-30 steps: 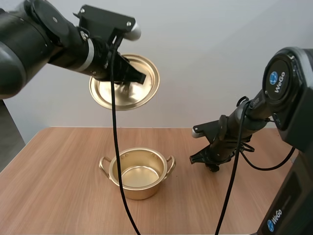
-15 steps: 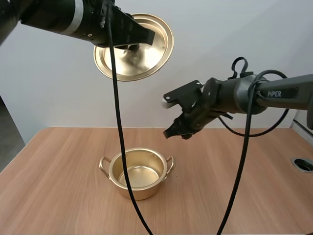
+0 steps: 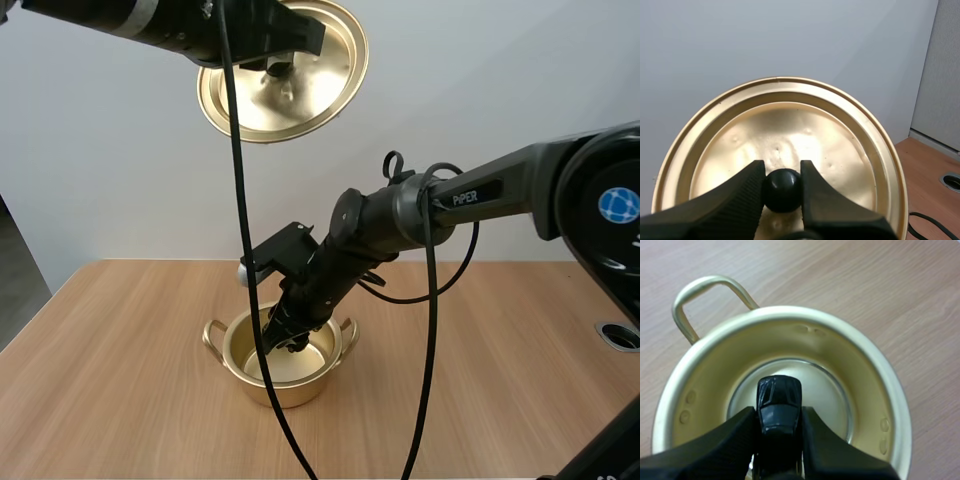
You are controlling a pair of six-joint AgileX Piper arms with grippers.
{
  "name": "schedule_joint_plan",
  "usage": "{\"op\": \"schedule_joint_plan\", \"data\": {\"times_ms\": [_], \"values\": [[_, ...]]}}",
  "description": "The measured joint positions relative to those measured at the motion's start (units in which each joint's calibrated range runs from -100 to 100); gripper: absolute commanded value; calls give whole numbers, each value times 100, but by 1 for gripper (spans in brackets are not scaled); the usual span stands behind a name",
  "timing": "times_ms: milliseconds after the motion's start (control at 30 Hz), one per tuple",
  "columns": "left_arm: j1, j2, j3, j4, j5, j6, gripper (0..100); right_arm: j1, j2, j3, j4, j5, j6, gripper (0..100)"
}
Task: Open the pot, put the car inside, and close it
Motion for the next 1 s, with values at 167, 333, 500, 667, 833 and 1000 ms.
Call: {"op": "schedule_joint_plan", "data": {"times_ms": [167,333,500,667,833,1000], "values": [[0,0,0,-10,115,0,0,0,64,0,-91,0,10,80],[0,0,0,-10,409,0,0,-34,-47,0,-322,-54,237,44],[0,23,26,41,527,0,0,-313,-506,0,-350,-295,313,0],[0,116,39,152,849,-52,0,-854,-1147,0,-344,-626,668,0],[0,182,600,322,1063,39,0,-1545,-1562,0,-249,-823,802,0],[0,209,1432,481,458,254,0,-2093,-1571,0,-163,-953,802,0]]}}
